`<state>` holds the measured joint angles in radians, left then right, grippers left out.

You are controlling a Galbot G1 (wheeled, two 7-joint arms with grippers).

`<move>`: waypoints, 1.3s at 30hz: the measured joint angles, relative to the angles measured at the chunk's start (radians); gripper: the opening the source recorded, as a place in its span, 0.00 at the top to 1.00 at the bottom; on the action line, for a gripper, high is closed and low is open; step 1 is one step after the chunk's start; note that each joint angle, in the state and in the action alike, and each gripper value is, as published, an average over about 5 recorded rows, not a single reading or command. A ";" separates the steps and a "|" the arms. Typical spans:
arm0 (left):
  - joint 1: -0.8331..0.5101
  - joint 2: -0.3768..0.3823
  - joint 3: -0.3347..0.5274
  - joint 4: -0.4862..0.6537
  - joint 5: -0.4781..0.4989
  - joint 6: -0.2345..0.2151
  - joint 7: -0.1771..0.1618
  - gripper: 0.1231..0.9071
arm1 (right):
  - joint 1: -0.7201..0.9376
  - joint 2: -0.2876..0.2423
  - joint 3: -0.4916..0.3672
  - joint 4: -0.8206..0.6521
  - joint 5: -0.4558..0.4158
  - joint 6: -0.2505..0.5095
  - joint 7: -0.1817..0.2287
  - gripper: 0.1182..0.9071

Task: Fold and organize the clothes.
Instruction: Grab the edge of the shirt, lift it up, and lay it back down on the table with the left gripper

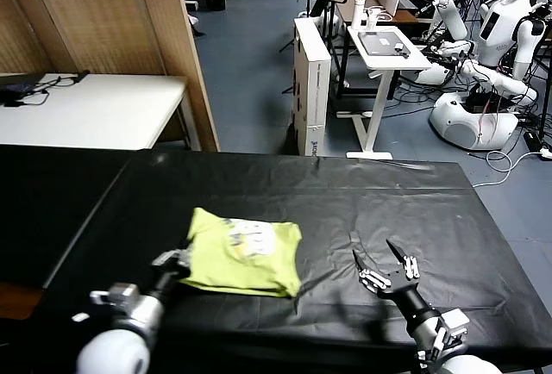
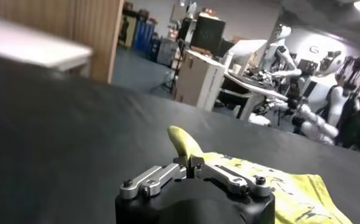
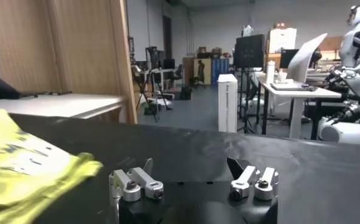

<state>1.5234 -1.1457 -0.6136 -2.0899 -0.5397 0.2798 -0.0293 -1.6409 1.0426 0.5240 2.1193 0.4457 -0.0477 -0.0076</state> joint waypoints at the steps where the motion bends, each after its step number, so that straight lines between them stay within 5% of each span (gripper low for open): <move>1: 0.007 0.027 -0.027 -0.011 -0.020 0.007 -0.004 0.94 | 0.002 0.003 -0.001 -0.003 0.000 0.000 0.000 0.00; 7: 0.025 0.145 -0.164 -0.082 -0.129 0.054 -0.047 0.94 | 0.003 0.017 -0.008 -0.014 -0.004 -0.001 0.002 0.00; 12: 0.014 0.154 -0.177 -0.161 -0.183 0.106 -0.134 0.94 | -0.004 0.023 -0.002 -0.014 -0.011 -0.001 0.002 0.00; 17: -0.018 0.093 -0.045 -0.225 -0.224 0.138 -0.239 0.94 | -0.016 0.031 0.008 -0.005 -0.026 -0.002 0.005 0.00; 21: -0.055 -0.003 0.135 -0.208 -0.222 0.133 -0.277 0.94 | -0.023 0.034 0.014 0.001 -0.032 -0.005 0.007 0.00; 29: -0.163 -0.215 0.410 -0.045 -0.170 0.103 -0.278 0.94 | -0.001 0.052 -0.008 -0.005 -0.040 -0.029 0.009 0.00; 36: -0.220 -0.312 0.512 0.101 -0.097 0.094 -0.247 0.93 | 0.019 0.048 -0.044 -0.001 -0.027 -0.061 0.008 0.00; 39: -0.222 -0.316 0.537 0.116 -0.044 0.091 -0.210 0.82 | 0.031 0.039 -0.061 0.009 0.023 -0.097 0.012 0.00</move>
<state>1.3013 -1.4614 -0.0762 -1.9735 -0.5835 0.3708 -0.2392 -1.6097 1.0812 0.4635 2.1279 0.4682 -0.1451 0.0045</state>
